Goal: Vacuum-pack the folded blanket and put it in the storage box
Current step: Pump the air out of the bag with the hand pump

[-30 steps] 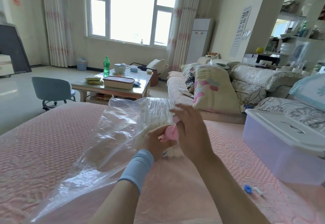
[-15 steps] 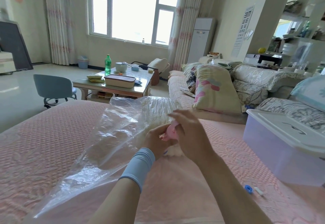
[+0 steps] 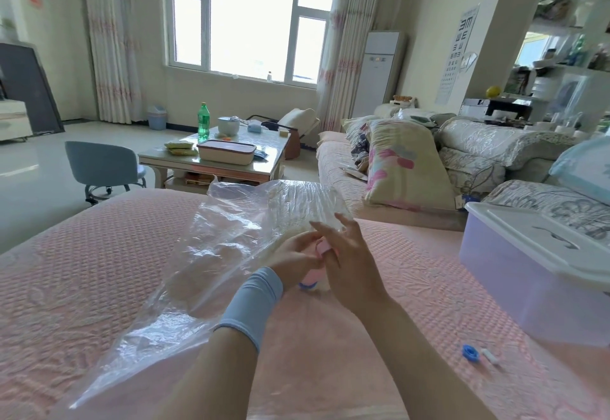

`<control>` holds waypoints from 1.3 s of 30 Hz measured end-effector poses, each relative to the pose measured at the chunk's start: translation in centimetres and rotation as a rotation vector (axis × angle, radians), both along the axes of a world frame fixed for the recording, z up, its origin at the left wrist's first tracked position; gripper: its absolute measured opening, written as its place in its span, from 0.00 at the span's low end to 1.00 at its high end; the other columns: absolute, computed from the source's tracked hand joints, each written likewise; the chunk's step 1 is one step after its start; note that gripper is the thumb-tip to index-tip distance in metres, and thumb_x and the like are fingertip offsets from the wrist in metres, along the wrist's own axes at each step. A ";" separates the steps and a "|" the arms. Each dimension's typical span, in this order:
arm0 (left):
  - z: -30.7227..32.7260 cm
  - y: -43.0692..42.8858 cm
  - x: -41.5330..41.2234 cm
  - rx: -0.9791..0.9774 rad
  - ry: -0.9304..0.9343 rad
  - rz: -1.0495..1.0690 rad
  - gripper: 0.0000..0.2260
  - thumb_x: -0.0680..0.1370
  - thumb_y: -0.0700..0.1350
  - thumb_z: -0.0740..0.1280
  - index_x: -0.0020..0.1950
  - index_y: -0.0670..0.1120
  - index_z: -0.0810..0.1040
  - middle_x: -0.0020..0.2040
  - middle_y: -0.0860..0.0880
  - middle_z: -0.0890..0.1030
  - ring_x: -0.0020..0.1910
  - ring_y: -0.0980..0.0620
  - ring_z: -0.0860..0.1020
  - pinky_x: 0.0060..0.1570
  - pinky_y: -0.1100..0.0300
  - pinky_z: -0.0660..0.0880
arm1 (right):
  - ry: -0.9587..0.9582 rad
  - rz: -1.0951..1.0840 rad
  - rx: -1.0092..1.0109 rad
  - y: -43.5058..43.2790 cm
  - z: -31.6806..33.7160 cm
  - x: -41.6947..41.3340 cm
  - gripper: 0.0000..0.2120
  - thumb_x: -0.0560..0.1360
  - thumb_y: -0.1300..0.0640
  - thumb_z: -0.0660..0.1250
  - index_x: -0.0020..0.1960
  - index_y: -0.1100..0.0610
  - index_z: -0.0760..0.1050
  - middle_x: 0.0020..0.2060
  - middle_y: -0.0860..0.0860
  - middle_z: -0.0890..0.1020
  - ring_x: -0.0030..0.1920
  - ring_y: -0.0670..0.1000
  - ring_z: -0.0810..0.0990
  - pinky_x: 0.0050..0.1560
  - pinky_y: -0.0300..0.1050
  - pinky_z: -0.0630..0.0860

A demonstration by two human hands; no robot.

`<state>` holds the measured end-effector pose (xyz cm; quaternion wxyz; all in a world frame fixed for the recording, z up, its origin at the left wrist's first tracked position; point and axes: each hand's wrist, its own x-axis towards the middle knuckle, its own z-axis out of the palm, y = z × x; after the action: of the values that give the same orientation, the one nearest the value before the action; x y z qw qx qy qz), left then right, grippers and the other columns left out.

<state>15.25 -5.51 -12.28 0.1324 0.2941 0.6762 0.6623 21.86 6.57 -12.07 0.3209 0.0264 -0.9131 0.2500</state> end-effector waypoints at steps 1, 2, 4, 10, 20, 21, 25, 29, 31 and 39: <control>0.8 -0.4 -0.2 0.018 -0.048 0.002 0.25 0.72 0.23 0.62 0.66 0.39 0.74 0.61 0.44 0.78 0.58 0.49 0.77 0.57 0.59 0.76 | -0.028 0.032 -0.054 0.0 0.0 -0.2 0.29 0.77 0.66 0.65 0.73 0.44 0.70 0.74 0.53 0.63 0.65 0.51 0.74 0.64 0.47 0.74; 1.7 -0.9 -0.3 0.044 -0.066 0.028 0.25 0.72 0.22 0.59 0.67 0.38 0.72 0.61 0.42 0.76 0.56 0.49 0.75 0.55 0.59 0.74 | -0.053 0.068 -0.076 0.1 -0.1 -0.4 0.35 0.76 0.66 0.67 0.76 0.41 0.65 0.73 0.52 0.62 0.62 0.46 0.76 0.59 0.42 0.76; 3.2 -1.8 -0.5 0.109 -0.044 0.074 0.21 0.74 0.25 0.58 0.64 0.40 0.74 0.56 0.43 0.76 0.48 0.50 0.74 0.47 0.60 0.72 | -0.066 0.098 -0.076 0.4 -0.6 -1.1 0.47 0.71 0.67 0.70 0.79 0.39 0.52 0.65 0.50 0.68 0.54 0.34 0.74 0.50 0.30 0.75; 3.9 -2.4 -0.3 -0.279 0.320 0.198 0.12 0.74 0.52 0.70 0.58 0.57 0.79 0.49 0.56 0.82 0.46 0.59 0.79 0.45 0.70 0.74 | -0.087 0.155 -0.400 -0.7 -2.5 -4.0 0.47 0.71 0.63 0.75 0.78 0.40 0.52 0.51 0.47 0.83 0.53 0.46 0.82 0.56 0.47 0.78; 7.0 -5.2 -0.2 -0.200 0.955 0.828 0.08 0.79 0.44 0.65 0.53 0.52 0.83 0.50 0.53 0.82 0.47 0.49 0.79 0.47 0.56 0.78 | -0.133 0.187 -0.416 -1.7 -2.9 -6.3 0.19 0.72 0.52 0.72 0.60 0.39 0.73 0.51 0.40 0.81 0.52 0.40 0.79 0.53 0.40 0.75; 7.7 -5.6 -0.2 -0.105 1.031 0.929 0.08 0.79 0.43 0.64 0.53 0.51 0.83 0.50 0.52 0.82 0.48 0.50 0.78 0.48 0.58 0.76 | -0.146 0.189 -0.408 -1.6 -3.0 -6.3 0.20 0.73 0.52 0.72 0.59 0.36 0.72 0.51 0.38 0.81 0.52 0.37 0.78 0.52 0.38 0.73; 8.3 -6.4 -1.3 0.083 1.107 1.088 0.10 0.80 0.42 0.61 0.55 0.47 0.82 0.54 0.49 0.82 0.54 0.50 0.76 0.57 0.68 0.67 | -0.200 0.190 -0.389 -1.7 -3.6 -6.6 0.20 0.72 0.49 0.70 0.60 0.33 0.69 0.52 0.37 0.80 0.53 0.38 0.77 0.56 0.42 0.75; 4.5 -4.5 -1.3 -0.096 0.888 0.772 0.11 0.79 0.39 0.65 0.59 0.48 0.82 0.58 0.52 0.81 0.57 0.52 0.78 0.59 0.71 0.66 | -0.178 0.172 -0.380 -1.5 -3.5 -6.9 0.22 0.73 0.51 0.72 0.63 0.37 0.70 0.53 0.41 0.81 0.53 0.45 0.79 0.59 0.50 0.76; 2.9 -3.8 -1.5 -0.261 0.725 0.577 0.12 0.79 0.39 0.65 0.59 0.49 0.82 0.58 0.51 0.82 0.56 0.51 0.80 0.55 0.71 0.68 | -0.180 0.159 -0.369 -1.4 -3.5 -7.0 0.22 0.73 0.51 0.72 0.63 0.38 0.70 0.53 0.43 0.82 0.53 0.48 0.80 0.59 0.53 0.76; 6.9 -4.8 -1.5 -0.044 1.060 0.968 0.11 0.79 0.40 0.65 0.57 0.49 0.82 0.64 0.49 0.78 0.63 0.50 0.73 0.64 0.75 0.58 | -0.162 0.155 -0.330 -0.4 -3.7 -6.9 0.23 0.73 0.49 0.72 0.64 0.34 0.68 0.56 0.41 0.80 0.56 0.45 0.78 0.60 0.49 0.74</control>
<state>13.79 -10.27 -5.38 -0.5164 0.2406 0.7174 0.4010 14.97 6.19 -15.80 0.2263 0.0237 -0.8778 0.4216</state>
